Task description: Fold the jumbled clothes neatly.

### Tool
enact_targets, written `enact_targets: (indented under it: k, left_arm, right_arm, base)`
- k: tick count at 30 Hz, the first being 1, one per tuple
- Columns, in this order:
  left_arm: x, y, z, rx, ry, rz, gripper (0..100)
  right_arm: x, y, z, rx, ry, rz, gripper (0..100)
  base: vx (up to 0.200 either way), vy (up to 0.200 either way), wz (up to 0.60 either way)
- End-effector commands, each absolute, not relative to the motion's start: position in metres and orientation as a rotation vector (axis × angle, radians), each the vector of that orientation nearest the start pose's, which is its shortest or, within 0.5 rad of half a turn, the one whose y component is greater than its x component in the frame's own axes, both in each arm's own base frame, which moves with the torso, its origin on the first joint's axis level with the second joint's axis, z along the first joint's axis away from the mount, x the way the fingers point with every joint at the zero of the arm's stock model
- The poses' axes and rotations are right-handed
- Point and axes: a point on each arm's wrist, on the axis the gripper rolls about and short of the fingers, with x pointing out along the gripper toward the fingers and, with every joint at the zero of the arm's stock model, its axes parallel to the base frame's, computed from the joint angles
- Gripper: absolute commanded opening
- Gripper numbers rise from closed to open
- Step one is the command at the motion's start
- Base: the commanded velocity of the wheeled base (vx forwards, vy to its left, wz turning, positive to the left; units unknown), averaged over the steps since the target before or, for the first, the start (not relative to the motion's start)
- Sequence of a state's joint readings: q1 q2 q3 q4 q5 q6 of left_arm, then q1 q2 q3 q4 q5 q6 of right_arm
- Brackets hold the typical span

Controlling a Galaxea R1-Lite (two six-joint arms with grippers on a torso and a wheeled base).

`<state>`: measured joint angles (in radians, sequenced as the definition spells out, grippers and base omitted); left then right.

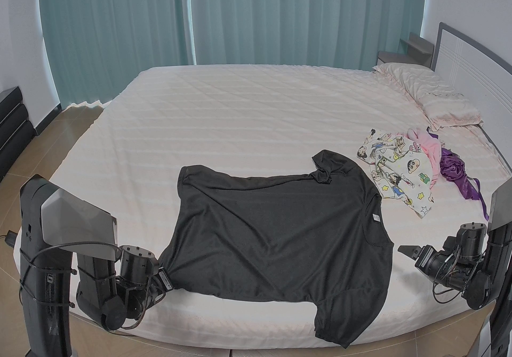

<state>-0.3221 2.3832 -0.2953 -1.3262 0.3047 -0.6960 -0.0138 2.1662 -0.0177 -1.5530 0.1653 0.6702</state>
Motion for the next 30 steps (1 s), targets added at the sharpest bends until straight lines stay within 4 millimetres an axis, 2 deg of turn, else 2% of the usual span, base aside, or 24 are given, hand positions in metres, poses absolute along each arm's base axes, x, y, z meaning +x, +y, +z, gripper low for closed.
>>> enact_targets:
  k: [1,12,18,22,24,27,30]
  left_arm:
    - [0.245,-0.078,-0.048,-0.362,0.714,0.239,0]
    - [0.22,-0.074,-0.05,-0.212,0.807,0.261,0]
    - [0.221,-0.069,-0.048,-0.217,0.81,0.282,0]
    - [0.224,-0.068,-0.047,-0.226,0.8,0.287,0]
    - [0.225,-0.068,-0.047,-0.228,0.796,0.285,0]
    - [0.225,-0.068,-0.048,-0.236,0.797,0.286,0]
    - [0.225,-0.068,-0.049,-0.241,0.801,0.283,0]
  right_arm:
    - [0.221,0.001,0.004,0.702,0.612,-0.053,100]
    - [0.217,0.0,0.001,0.67,0.637,-0.05,100]
    - [0.217,0.003,-0.014,0.643,0.707,-0.051,100]
    - [0.216,0.016,-0.024,0.584,0.777,0.037,100]
    - [0.219,0.021,-0.026,0.563,0.78,0.065,100]
    - [0.24,0.027,-0.029,0.557,0.721,0.095,100]
    - [0.246,0.032,-0.039,0.545,0.734,0.106,100]
  base:
    - [0.0,0.0,0.0]
    - [0.0,0.0,0.0]
    - [0.0,0.0,0.0]
    - [0.0,0.0,0.0]
    - [0.0,0.0,0.0]
    - [0.0,0.0,0.0]
    - [0.0,0.0,0.0]
